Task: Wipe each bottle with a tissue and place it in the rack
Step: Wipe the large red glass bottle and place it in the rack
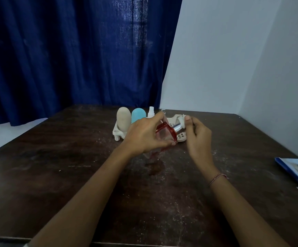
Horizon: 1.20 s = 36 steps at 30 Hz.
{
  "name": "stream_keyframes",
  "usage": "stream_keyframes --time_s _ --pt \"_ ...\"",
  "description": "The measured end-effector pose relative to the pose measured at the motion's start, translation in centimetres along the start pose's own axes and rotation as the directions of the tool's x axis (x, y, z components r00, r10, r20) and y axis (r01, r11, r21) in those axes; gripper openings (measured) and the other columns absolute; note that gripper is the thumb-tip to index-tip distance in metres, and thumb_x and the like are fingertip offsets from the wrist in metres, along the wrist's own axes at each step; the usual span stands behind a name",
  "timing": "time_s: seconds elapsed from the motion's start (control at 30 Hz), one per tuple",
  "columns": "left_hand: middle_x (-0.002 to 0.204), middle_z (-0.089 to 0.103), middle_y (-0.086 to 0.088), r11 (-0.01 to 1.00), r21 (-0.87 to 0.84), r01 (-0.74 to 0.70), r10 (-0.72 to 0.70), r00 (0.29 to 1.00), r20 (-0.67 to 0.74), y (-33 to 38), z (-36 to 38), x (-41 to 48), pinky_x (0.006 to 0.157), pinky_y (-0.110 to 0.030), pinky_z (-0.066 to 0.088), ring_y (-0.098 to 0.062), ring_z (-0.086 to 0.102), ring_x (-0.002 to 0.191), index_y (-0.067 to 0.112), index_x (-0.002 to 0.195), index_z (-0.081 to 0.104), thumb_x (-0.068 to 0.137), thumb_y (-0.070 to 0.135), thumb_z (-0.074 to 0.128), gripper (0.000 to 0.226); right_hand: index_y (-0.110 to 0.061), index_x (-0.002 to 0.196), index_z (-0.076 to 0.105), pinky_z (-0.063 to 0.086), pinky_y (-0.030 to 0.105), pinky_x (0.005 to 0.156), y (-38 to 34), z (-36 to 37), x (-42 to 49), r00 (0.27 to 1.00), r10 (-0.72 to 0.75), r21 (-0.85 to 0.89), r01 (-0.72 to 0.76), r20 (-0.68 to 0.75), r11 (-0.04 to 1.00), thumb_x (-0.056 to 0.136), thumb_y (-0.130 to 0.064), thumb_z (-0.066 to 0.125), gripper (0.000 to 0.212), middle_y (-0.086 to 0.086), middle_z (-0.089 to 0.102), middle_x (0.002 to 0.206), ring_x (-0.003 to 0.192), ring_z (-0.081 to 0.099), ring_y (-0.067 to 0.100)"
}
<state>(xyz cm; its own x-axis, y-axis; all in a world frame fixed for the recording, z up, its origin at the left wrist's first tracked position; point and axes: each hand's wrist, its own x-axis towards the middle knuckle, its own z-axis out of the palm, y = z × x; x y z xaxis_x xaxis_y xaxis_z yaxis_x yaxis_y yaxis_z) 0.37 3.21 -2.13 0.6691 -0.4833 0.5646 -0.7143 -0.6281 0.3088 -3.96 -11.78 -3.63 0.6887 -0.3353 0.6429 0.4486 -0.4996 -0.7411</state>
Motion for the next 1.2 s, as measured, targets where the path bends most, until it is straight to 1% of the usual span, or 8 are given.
stream_keyframes --time_s 0.27,0.43,0.57,0.63,0.7,0.83,1.07,1.2 --pt "0.111 0.066 0.005 0.976 0.177 -0.127 0.144 0.985 -0.09 0.3 0.5 -0.2 0.071 -0.018 0.037 -0.01 0.06 0.099 0.026 0.116 0.043 0.079 0.055 0.065 0.052 -0.017 0.099 0.063 0.049 0.018 0.059 0.5 -0.3 0.6 0.98 0.158 0.054 -0.165 0.117 0.985 0.088 -0.026 0.063 0.014 -0.001 0.066 0.085 0.069 0.062 0.006" --pt "0.103 0.064 0.007 0.988 0.107 -0.108 0.12 0.987 -0.108 0.2 0.7 -0.1 0.073 -0.023 0.045 -0.008 0.057 0.09 0.027 0.115 0.046 0.077 0.053 0.066 0.05 -0.028 0.089 0.063 0.054 0.021 0.061 0.0 -0.7 0.7 0.988 0.081 0.201 -0.106 0.129 0.974 0.087 -0.014 0.063 0.015 -0.005 0.067 0.089 0.081 0.066 0.011" --pt "0.108 0.059 0.011 0.946 -0.308 0.103 -0.024 0.968 0.249 -0.2 -0.2 0.2 0.082 -0.022 0.047 -0.004 0.058 0.096 0.029 0.118 0.045 0.079 0.046 0.069 0.049 -0.024 0.086 0.064 0.052 0.019 0.062 -0.4 -1.2 0.9 0.997 0.017 0.27 -0.037 0.078 0.962 0.084 -0.006 0.064 0.019 -0.004 0.068 0.088 0.08 0.065 0.01" --pt "0.118 0.055 0.003 0.905 -0.367 0.217 -0.038 0.898 0.438 -0.4 -0.4 0.2 0.087 -0.022 0.047 -0.011 0.056 0.105 0.029 0.124 0.04 0.08 0.04 0.07 0.054 -0.022 0.084 0.063 0.051 0.016 0.062 -0.5 -1.5 1.0 0.998 -0.008 0.285 -0.011 0.064 0.958 0.083 -0.001 0.063 0.021 -0.004 0.067 0.086 0.077 0.063 0.007" --pt "0.121 0.05 0.0 0.91 -0.346 0.227 -0.037 0.877 0.479 -0.3 0.0 0.1 0.083 -0.019 0.047 -0.013 0.053 0.106 0.029 0.125 0.034 0.081 0.034 0.07 0.057 -0.019 0.084 0.063 0.05 0.014 0.06 -0.5 -1.7 1.0 0.996 -0.022 0.297 -0.004 0.084 0.955 0.083 0.002 0.062 0.022 0.0 0.067 0.088 0.077 0.062 0.006" --pt "0.125 0.05 0.001 0.979 -0.181 0.092 -0.038 0.958 0.285 -0.2 0.4 0.1 0.082 -0.021 0.048 -0.012 0.051 0.105 0.025 0.131 0.03 0.075 0.036 0.074 0.072 -0.019 0.088 0.063 0.052 0.02 0.06 0.0 -1.7 1.0 0.991 -0.037 0.245 0.003 0.131 0.969 0.087 -0.002 0.059 0.018 0.004 0.067 0.095 0.082 0.061 0.017" --pt "0.132 0.047 0.0 0.991 0.136 -0.004 0.004 1.0 -0.002 -0.6 -0.3 0.1 0.093 -0.035 0.045 -0.016 0.043 0.119 0.022 0.137 0.03 0.069 0.045 0.075 0.085 -0.014 0.104 0.065 0.051 0.015 0.071 0.0 -2.5 1.2 0.996 -0.086 0.149 0.082 0.023 0.985 0.093 -0.016 0.054 0.016 0.001 0.067 0.104 0.094 0.062 0.006" --pt "0.129 0.046 0.0 0.971 0.24 0.012 0.009 0.996 -0.085 -0.6 -0.5 0.2 0.09 -0.034 0.044 -0.017 0.041 0.116 0.021 0.137 0.033 0.067 0.044 0.076 0.085 -0.014 0.11 0.066 0.052 0.033 0.087 0.7 -2.5 1.3 0.972 -0.233 -0.099 0.235 0.038 0.967 0.092 -0.021 0.057 0.022 0.0 0.066 0.11 0.106 0.057 0.011"
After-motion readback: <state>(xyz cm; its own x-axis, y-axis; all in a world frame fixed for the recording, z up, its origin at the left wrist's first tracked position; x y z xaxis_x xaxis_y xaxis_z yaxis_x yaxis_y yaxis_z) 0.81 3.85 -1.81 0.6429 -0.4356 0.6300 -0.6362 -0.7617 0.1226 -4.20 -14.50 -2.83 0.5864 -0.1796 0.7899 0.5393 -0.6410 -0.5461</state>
